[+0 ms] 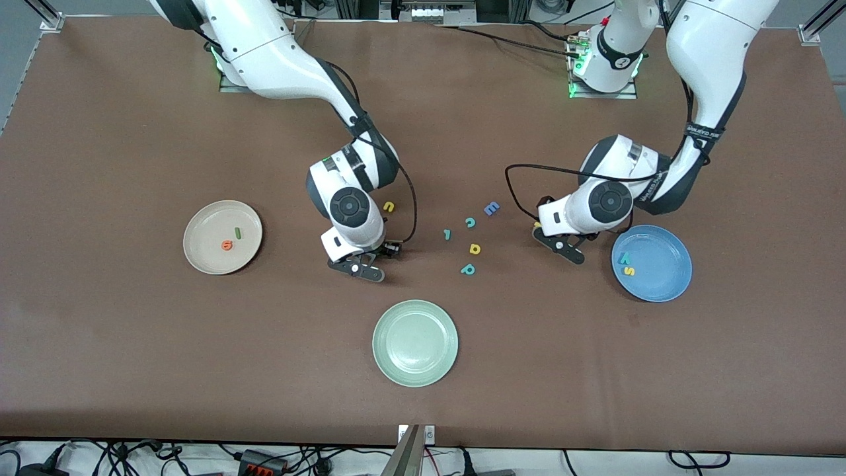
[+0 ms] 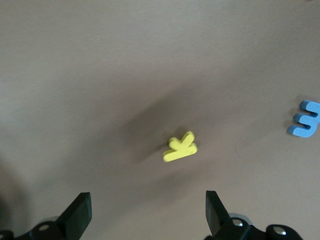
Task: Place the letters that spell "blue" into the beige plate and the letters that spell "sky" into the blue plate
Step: 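Grasp the green d with the right gripper while the left gripper reaches the yellow k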
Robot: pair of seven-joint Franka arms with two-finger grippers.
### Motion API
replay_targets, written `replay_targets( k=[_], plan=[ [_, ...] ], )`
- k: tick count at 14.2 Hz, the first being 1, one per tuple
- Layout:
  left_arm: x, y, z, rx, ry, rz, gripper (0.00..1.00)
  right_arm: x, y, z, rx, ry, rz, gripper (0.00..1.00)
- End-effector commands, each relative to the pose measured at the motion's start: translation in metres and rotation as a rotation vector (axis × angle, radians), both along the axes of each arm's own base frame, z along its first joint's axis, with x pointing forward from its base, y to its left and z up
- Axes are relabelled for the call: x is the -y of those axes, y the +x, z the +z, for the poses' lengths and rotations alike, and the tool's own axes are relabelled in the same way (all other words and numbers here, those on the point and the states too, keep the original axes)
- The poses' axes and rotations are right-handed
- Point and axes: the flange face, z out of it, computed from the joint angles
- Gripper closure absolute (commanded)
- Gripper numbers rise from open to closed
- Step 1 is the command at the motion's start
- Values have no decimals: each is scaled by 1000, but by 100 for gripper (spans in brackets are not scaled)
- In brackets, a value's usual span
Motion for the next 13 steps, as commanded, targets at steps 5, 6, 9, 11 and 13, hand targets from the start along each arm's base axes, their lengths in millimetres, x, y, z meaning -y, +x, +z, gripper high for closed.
replay_targets(
  k=[5, 6, 9, 11, 13],
  plan=[
    [6, -26, -16, 58, -15, -38, 0, -7, 1, 3, -9, 29, -30, 35],
    [7, -27, -20, 58, -22, -37, 0, -7, 1, 3, -9, 28, -28, 37],
    [7, -26, -20, 65, -24, -25, 0, -5, 3, 3, -8, 28, -28, 46],
    [4, -25, -25, 59, -27, -13, 0, -5, 3, 4, -9, 28, -28, 59],
    [4, -23, -26, 59, -29, 2, 0, -3, 3, 3, -11, 27, -25, 70]
  ],
)
